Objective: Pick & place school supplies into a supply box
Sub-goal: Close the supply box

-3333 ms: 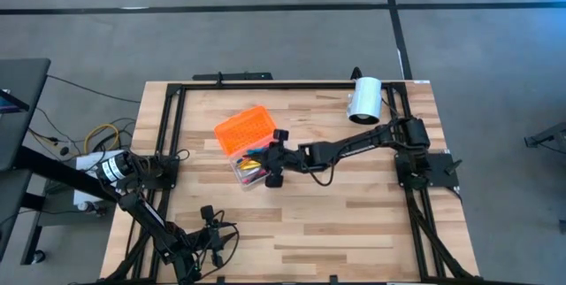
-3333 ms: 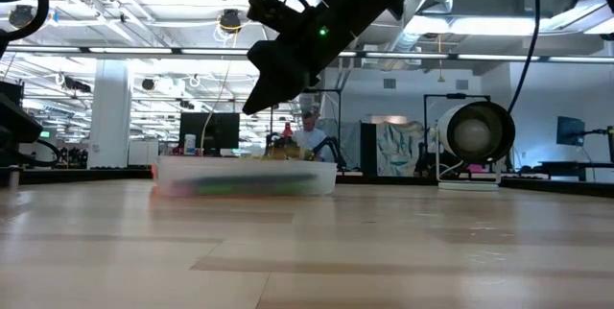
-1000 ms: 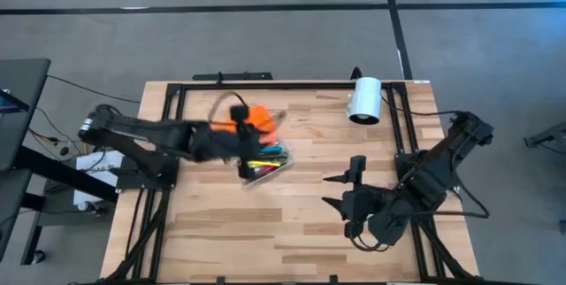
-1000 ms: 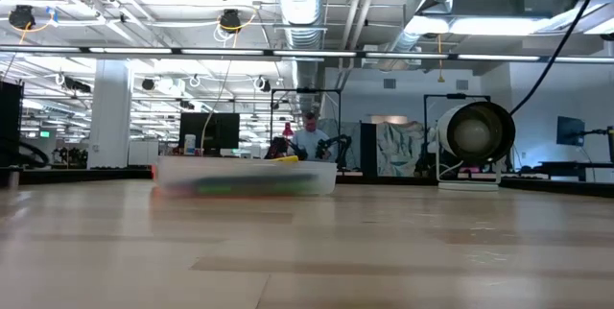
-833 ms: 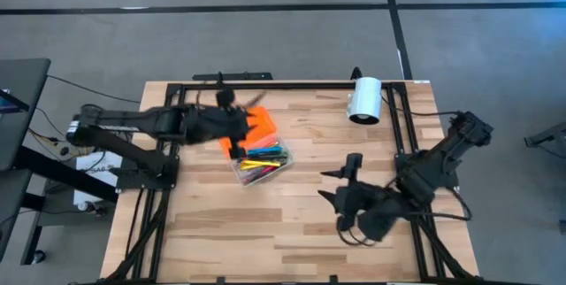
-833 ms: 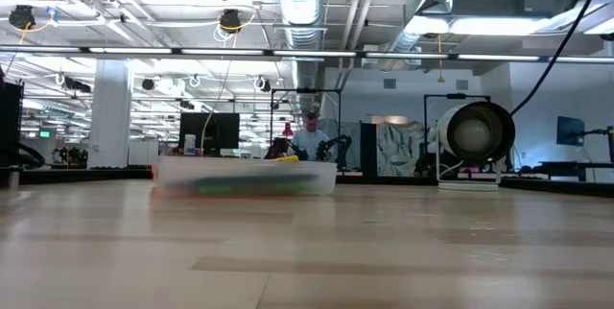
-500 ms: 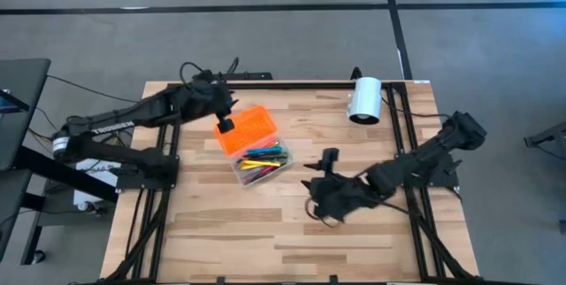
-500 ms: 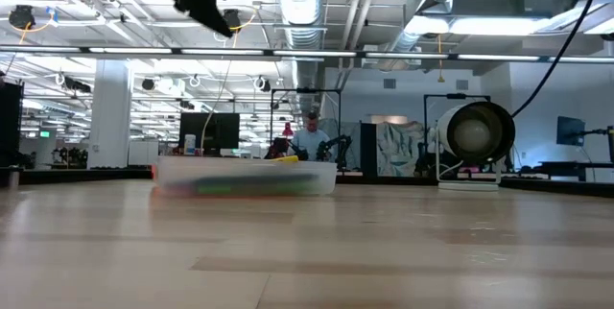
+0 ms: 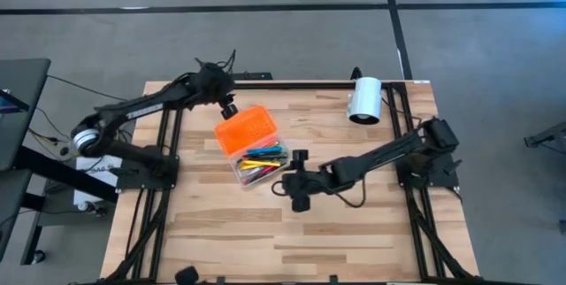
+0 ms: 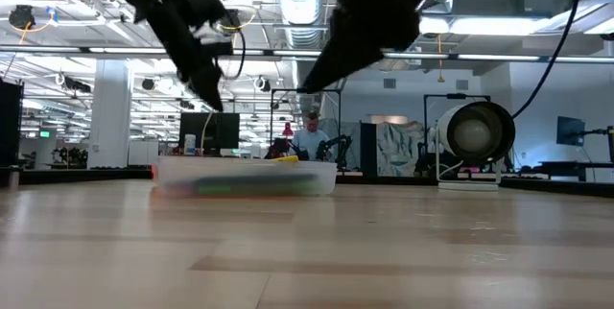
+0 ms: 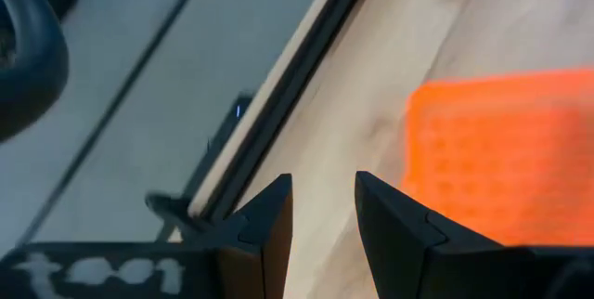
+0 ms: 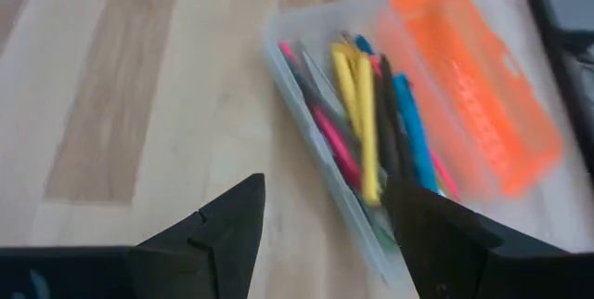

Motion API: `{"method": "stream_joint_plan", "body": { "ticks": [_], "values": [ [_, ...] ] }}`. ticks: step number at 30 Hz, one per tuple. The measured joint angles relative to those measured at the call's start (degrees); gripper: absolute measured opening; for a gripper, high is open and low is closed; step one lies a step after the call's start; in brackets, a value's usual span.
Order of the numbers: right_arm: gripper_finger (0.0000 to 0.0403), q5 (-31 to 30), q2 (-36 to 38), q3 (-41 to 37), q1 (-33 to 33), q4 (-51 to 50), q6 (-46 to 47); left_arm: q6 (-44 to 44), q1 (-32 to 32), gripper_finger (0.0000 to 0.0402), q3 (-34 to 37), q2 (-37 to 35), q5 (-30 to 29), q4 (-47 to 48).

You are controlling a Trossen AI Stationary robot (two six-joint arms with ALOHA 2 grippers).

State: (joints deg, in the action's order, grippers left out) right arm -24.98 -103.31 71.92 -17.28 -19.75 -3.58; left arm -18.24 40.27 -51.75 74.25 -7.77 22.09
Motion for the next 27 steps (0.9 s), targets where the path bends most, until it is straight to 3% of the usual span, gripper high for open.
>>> {"method": "stream_joint_plan", "body": {
  "ticks": [5, 11, 18, 27],
  "values": [
    [0.0221, 3.3, -4.9, 0.0, 0.5, 7.7, -3.4, -0.1, 4.7, 0.0109, 0.0, 7.9, 0.3, -0.8],
    [0.0221, 8.6, -8.6, 0.1, 0.6, 14.5, -5.9, -1.1, 8.9, 0.0109, 0.0, 13.3, 5.4, -1.2],
    [0.0221, 8.6, -11.5, 0.0, 1.4, 17.0, -5.0, -2.4, 10.9, 0.0109, 0.0, 15.1, 10.4, -1.4],
    [0.0221, 8.4, -12.8, 0.0, 2.8, 18.5, 0.0, -3.7, 11.1, 0.0109, 0.4, 15.1, 11.0, -2.3]
  ]
}}
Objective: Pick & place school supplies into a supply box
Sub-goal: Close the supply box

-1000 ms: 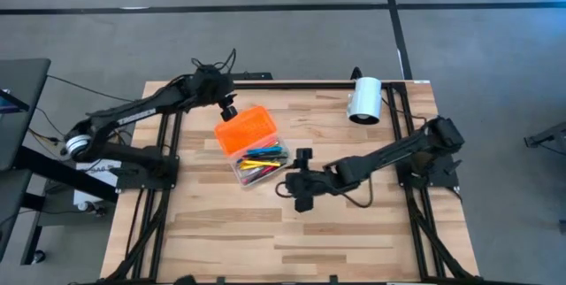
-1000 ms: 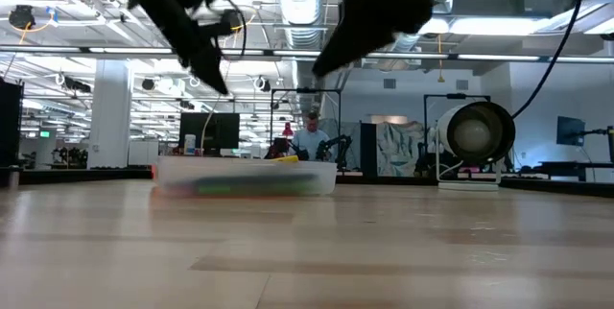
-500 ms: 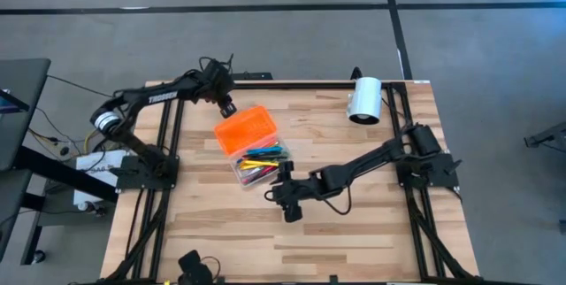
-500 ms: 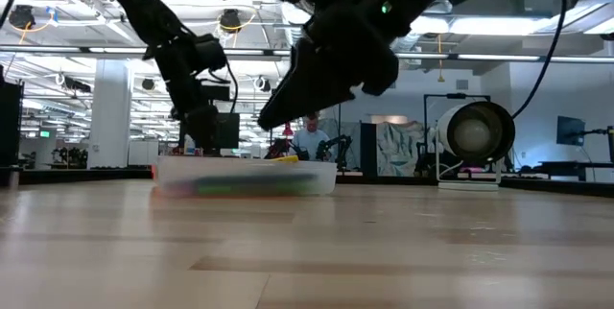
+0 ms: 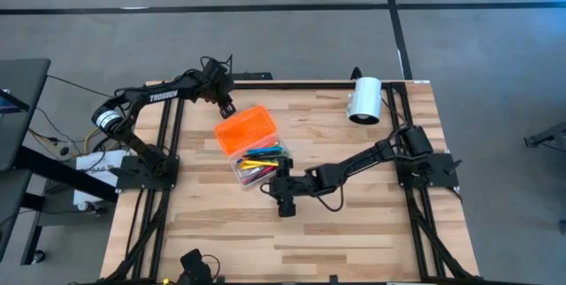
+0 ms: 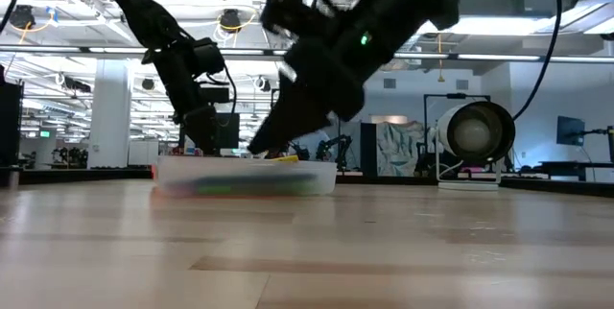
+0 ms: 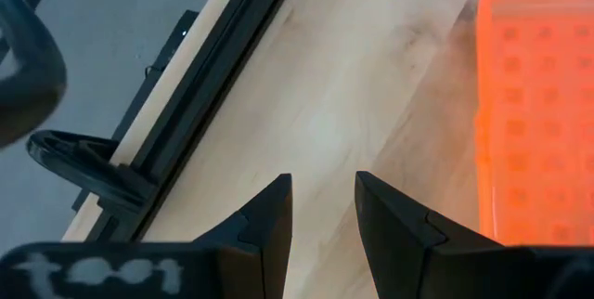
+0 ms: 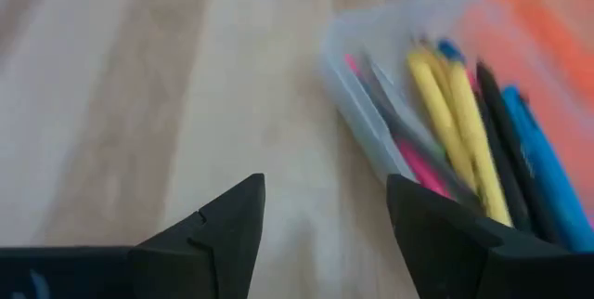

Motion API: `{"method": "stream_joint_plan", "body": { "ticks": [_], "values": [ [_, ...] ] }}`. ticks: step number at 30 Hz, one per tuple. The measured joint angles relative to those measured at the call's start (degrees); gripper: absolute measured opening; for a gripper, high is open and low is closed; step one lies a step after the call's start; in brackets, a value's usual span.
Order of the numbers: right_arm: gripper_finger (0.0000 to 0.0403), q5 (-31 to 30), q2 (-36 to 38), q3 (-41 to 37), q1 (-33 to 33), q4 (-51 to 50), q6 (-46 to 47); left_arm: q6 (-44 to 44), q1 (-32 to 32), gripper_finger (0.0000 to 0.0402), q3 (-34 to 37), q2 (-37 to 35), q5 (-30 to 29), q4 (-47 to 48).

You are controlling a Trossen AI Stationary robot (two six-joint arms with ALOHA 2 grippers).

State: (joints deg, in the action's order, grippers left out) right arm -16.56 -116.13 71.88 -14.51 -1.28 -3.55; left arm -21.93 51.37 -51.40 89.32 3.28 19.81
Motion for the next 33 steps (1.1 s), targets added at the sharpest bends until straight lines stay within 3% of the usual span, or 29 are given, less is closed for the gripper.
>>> {"method": "stream_joint_plan", "body": {
  "ticks": [12, 23, 33],
  "values": [
    [0.0221, 0.0, -0.6, -0.1, 1.0, -4.1, 14.2, -0.1, 0.0, 0.0109, 0.0, 0.7, 0.0, -0.2],
    [0.0221, -0.4, -0.6, -0.1, 1.1, -5.6, 20.2, -2.2, -0.6, 0.0109, -0.2, 11.4, -0.4, -0.5],
    [0.0221, -0.6, -2.2, 0.0, 2.7, -9.1, 28.0, -2.8, -0.6, 0.0109, 0.0, 10.0, 1.7, 0.0]
  ]
}}
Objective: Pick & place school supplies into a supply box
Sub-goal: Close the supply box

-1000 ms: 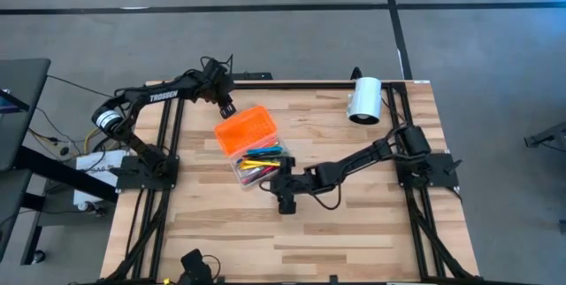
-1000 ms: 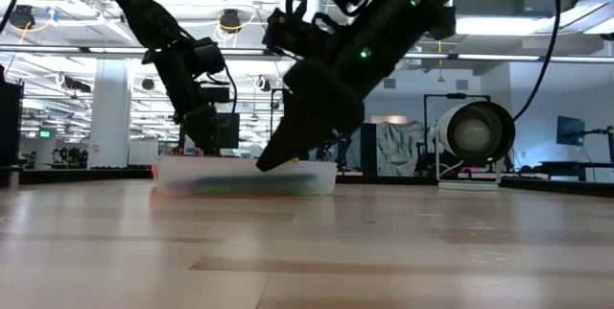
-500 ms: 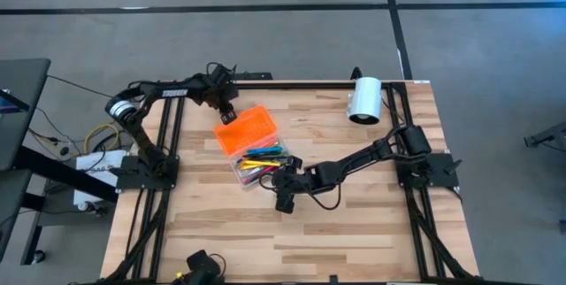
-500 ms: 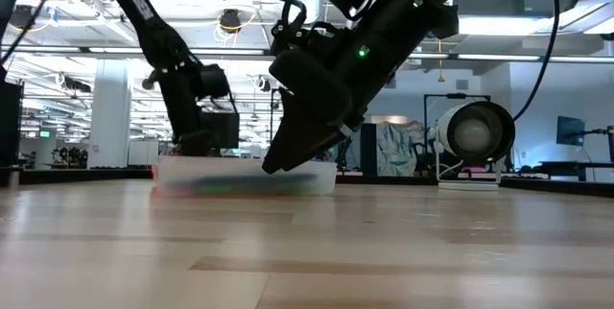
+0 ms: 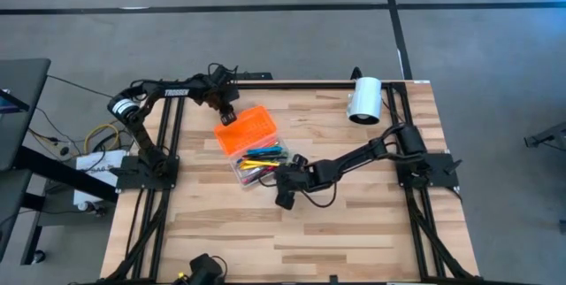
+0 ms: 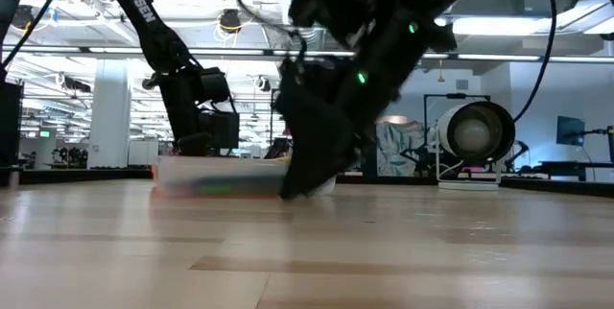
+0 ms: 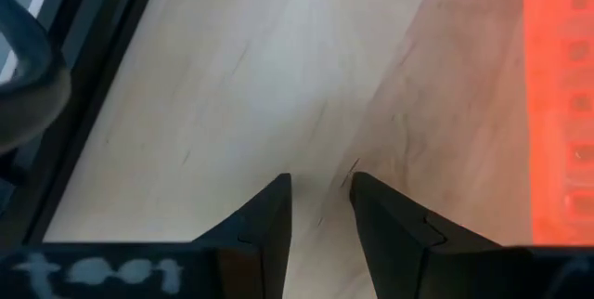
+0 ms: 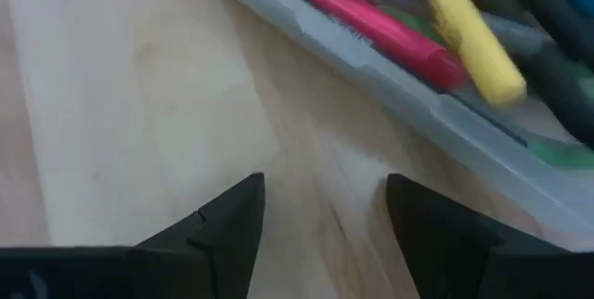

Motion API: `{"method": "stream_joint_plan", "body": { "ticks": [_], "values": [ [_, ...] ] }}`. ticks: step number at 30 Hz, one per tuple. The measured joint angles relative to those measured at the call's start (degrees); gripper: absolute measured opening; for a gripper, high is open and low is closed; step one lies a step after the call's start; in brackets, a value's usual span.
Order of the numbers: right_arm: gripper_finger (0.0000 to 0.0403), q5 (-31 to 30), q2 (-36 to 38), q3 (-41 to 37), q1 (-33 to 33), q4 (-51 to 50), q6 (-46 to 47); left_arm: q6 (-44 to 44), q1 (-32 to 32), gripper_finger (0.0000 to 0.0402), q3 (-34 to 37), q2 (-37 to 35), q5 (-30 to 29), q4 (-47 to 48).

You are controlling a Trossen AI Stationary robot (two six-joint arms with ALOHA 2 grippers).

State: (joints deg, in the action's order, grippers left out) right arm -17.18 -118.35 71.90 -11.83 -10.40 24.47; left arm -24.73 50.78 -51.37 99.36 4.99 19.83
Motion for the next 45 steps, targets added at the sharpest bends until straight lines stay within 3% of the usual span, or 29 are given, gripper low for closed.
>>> {"method": "stream_joint_plan", "body": {
  "ticks": [14, 22, 31, 45],
  "values": [
    [0.0221, -2.9, -1.5, 0.1, -0.2, -1.9, 2.5, 1.0, -2.6, 0.0109, -0.1, -0.2, 1.8, 3.5],
    [0.0218, -4.6, -1.8, 0.0, 0.0, -2.7, 3.8, 1.4, -3.0, 0.0109, 0.3, -2.8, 9.5, 5.8],
    [0.0182, -5.3, -1.8, 0.0, 0.1, -3.2, 4.2, 2.6, -3.2, 0.0109, 0.2, -3.6, 9.6, 12.7],
    [0.0135, -5.7, -1.8, 0.0, -0.2, -3.9, 4.1, 3.1, -3.5, 0.0109, 0.1, -3.7, 9.4, 12.8]
  ]
}}
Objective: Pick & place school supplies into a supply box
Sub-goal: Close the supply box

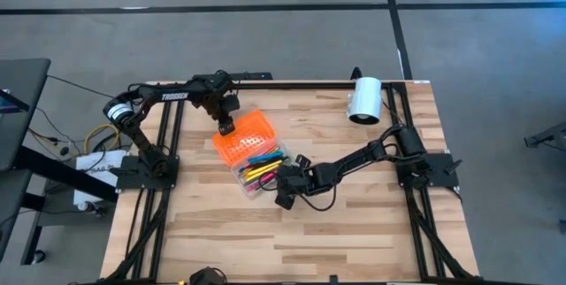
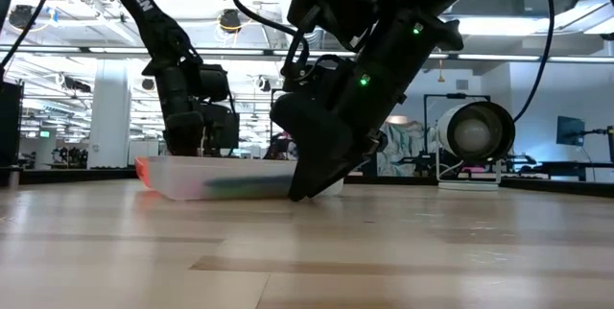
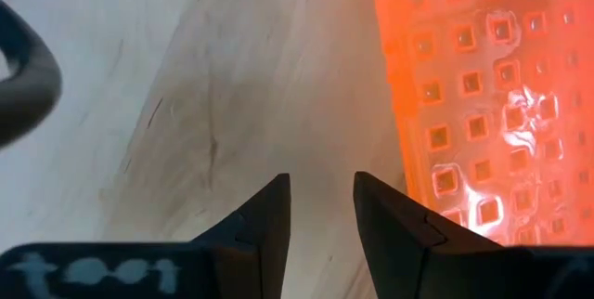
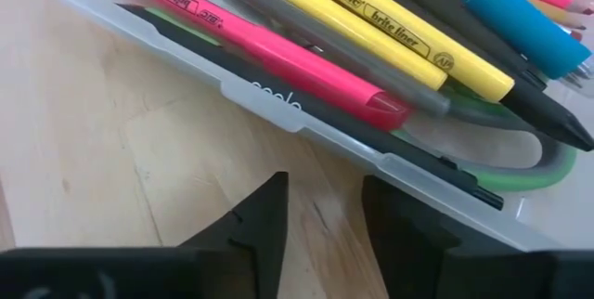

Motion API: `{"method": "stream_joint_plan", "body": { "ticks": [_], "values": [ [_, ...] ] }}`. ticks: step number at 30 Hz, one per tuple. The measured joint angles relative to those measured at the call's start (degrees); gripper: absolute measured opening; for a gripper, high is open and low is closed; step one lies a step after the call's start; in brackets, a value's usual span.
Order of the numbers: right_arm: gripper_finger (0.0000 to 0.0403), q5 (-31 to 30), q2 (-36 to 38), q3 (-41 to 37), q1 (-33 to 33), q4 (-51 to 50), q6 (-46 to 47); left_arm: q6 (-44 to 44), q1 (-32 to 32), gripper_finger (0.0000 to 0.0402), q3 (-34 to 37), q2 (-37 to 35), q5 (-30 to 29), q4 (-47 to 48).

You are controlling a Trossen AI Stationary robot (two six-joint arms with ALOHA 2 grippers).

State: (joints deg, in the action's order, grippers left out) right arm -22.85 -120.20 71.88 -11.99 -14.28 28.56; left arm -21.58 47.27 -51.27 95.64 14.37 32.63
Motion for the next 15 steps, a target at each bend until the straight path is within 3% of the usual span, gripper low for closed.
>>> {"method": "stream_joint_plan", "body": {
  "ticks": [15],
  "values": [
    [0.0152, 0.2, 0.0, -0.2, 0.0, 1.4, 1.1, 2.6, -0.5, 0.0109, -2.1, -0.1, -0.1, 1.0]
  ]
}}
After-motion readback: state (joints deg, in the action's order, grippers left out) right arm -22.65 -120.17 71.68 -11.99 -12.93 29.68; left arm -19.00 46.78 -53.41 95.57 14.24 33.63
